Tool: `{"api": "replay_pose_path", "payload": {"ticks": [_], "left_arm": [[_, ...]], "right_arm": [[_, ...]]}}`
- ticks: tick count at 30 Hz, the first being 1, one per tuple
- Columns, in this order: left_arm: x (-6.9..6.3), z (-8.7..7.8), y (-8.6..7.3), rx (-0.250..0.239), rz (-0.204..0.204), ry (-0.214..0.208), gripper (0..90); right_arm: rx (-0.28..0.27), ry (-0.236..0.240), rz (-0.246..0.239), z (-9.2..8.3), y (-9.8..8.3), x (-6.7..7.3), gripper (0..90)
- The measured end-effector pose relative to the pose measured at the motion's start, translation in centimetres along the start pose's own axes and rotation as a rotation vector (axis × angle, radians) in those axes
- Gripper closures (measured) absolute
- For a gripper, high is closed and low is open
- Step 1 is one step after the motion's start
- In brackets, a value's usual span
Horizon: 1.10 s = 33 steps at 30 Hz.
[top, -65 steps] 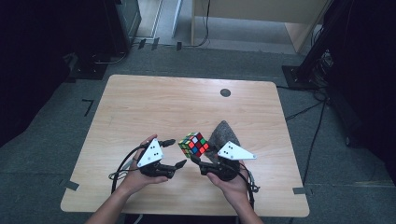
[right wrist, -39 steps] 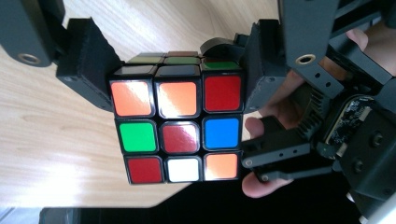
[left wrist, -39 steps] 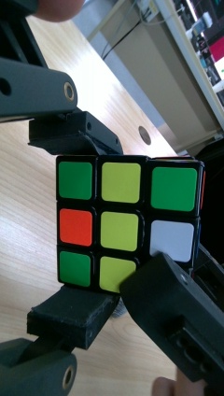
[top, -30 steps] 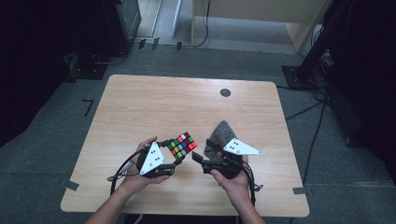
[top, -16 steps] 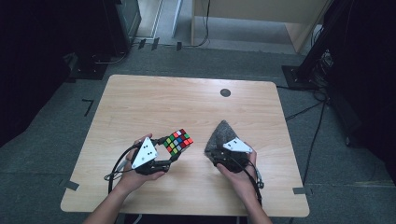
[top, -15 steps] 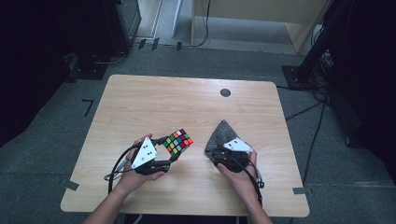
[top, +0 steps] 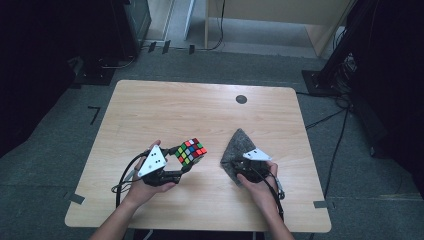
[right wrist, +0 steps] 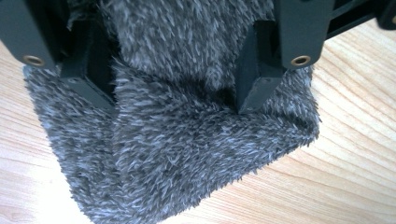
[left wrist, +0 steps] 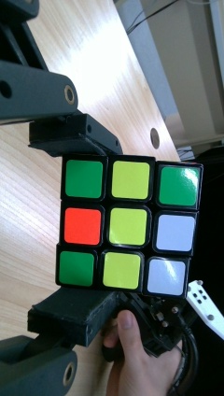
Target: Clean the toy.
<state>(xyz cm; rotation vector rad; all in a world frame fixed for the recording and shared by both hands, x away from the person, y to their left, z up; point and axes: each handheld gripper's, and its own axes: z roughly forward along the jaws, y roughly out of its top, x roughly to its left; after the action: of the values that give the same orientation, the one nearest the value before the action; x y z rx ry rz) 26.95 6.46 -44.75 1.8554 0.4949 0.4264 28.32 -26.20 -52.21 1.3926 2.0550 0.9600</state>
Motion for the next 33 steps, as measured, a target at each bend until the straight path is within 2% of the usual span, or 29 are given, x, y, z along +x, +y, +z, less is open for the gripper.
{"api": "replay_pose_path", "payload": {"ticks": [2,5,7,11,16,20,24,27,28,33], "left_arm": [[0.1,-0.1,0.0,-0.002,-0.004,-0.001,34.1],[0.1,0.0,0.0,-0.002,-0.008,-0.002,34.1],[0.0,0.0,0.0,0.001,-0.004,-0.003,34.1],[-0.1,0.2,-0.1,0.01,0.002,0.0,34.1],[-0.3,0.4,-0.2,0.022,0.013,-0.003,34.1],[-0.6,0.7,-0.2,0.041,0.023,-0.006,34.1],[-1.1,1.2,-0.3,0.073,0.041,-0.01,34.1],[-1.7,1.6,-0.1,0.113,0.059,-0.005,34.1],[-1.8,1.8,-0.1,0.122,0.064,0.001,34.1],[-2.9,2.6,0.1,0.192,0.113,0.041,34.1]], "right_arm": [[0.0,-0.002,0.006,0.0,0.0,0.0,41.5],[0.0,-0.011,0.015,-0.2,0.0,-0.2,60.3],[0.003,-0.007,0.023,-0.4,0.0,-0.3,68.9],[-0.014,0.04,0.047,-1.0,0.3,-0.2,75.0],[-0.147,0.115,0.072,-3.0,1.5,0.6,75.7],[-0.307,0.212,0.095,-5.7,2.6,1.6,75.5],[-0.388,0.271,0.036,-7.7,3.6,3.3,75.1],[-0.418,0.295,-0.058,-8.7,4.1,5.3,74.9],[-0.419,0.304,-0.102,-9.0,4.3,6.2,74.8],[-0.425,0.278,-0.28,-9.7,4.3,9.4,74.3]]}}
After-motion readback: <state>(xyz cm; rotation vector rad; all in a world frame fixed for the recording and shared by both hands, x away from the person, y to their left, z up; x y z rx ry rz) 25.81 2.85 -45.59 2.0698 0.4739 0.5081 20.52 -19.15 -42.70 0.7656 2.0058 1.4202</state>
